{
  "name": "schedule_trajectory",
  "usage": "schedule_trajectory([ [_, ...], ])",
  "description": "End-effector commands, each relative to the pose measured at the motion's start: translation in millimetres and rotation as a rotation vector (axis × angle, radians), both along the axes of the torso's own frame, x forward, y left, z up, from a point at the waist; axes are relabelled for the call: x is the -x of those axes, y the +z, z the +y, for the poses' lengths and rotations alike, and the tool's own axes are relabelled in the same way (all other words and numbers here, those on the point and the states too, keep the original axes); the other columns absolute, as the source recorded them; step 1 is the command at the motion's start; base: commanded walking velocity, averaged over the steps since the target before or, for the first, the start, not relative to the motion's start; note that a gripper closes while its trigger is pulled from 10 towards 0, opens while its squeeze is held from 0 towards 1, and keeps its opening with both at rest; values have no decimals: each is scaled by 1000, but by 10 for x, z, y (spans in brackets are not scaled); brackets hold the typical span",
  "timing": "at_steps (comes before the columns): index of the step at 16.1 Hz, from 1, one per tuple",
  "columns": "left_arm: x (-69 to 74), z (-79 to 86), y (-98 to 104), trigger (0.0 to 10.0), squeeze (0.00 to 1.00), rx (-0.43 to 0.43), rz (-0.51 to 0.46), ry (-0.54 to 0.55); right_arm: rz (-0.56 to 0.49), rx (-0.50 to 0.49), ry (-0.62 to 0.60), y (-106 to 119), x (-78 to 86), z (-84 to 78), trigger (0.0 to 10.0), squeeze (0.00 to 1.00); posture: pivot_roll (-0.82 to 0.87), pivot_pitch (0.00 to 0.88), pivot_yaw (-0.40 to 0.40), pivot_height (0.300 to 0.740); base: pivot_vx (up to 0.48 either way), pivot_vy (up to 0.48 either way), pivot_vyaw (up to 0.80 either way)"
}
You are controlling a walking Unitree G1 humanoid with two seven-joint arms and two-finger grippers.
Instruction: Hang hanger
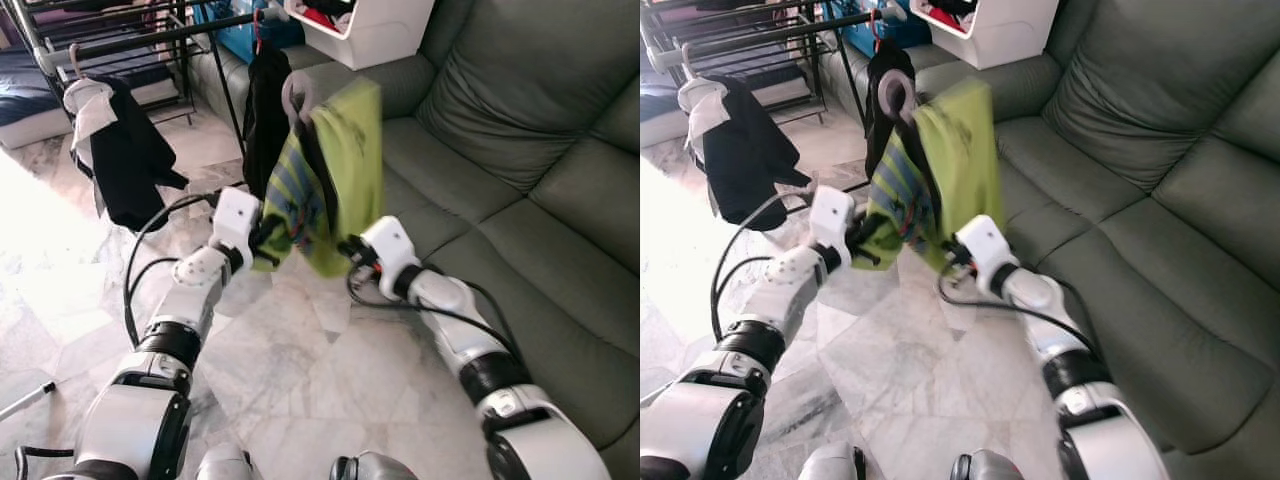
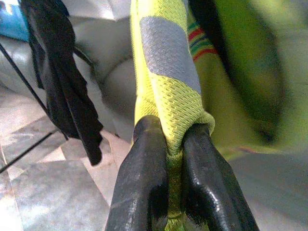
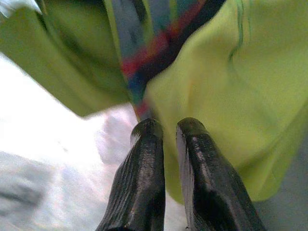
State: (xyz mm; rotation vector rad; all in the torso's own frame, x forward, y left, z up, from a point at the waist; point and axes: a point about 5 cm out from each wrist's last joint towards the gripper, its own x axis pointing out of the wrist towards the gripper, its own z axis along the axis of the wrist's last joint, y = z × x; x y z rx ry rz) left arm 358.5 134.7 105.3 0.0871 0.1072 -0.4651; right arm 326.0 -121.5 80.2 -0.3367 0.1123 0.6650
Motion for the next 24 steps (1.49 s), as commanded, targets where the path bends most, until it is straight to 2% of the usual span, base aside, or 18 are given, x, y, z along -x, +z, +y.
schedule_trajectory([
  [1,-65,-13,191,0,0,30,-76,2,-61,32,5,52,7,5,10000,1000,-66,34,-77,740,0,0,0],
  [2,-64,-7,196,0,0,32,-78,9,-317,212,-9,171,44,-90,10000,1000,-69,34,-79,740,0,0,0],
  [3,-62,-7,196,0,0,32,-77,10,-364,232,-7,195,59,-100,10000,1000,-69,34,-79,740,0,0,0],
  [4,-52,-12,189,0,0,34,-78,8,-379,179,42,187,156,-73,10000,1000,-69,34,-79,740,0,0,0],
  [6,-34,-24,195,0,0,-6,-106,-24,-305,59,98,162,250,-18,10000,1000,-76,34,-79,740,0,0,0],
  [8,-10,-14,211,0,0,-80,-145,-82,-281,24,134,218,261,-49,10000,1000,-78,32,-79,740,0,0,0],
  [10,92,112,159,0,0,-168,-162,-159,-321,137,237,253,316,-146,10000,1000,-86,29,-75,740,0,0,0],
  [12,214,277,30,0,0,-262,-140,-218,-277,150,285,305,364,-310,10000,1000,-79,28,-74,740,0,0,0],
  [13,310,348,-67,0,0,-357,-142,-284,-294,214,336,349,372,-438,10000,1000,-74,26,-70,740,0,0,0],
  [15,444,356,-156,0,0,-398,-131,-381,-290,273,363,434,331,-594,10000,1000,-77,25,-69,740,0,0,0],
  [16,468,353,-170,0,0,-410,-130,-403,-290,277,369,459,324,-612,10000,1000,-77,25,-69,740,0,0,0],
  [17,552,367,-246,0,0,-532,-133,-493,-313,243,339,657,232,-694,10000,1000,-78,24,-68,740,0,0,0],
  [18,566,369,-255,0,0,-555,-138,-514,-309,225,335,726,201,-729,10000,1000,-76,22,-67,740,0,0,0],
  [21,568,349,-207,0,0,-553,-168,-541,-303,294,339,797,140,-871,10000,1000,-76,22,-67,740,0,0,0],
  [24,596,312,-168,0,0,-569,-208,-584,-231,311,371,778,154,-961,10000,1000,-74,26,-68,740,0,0,0],
])
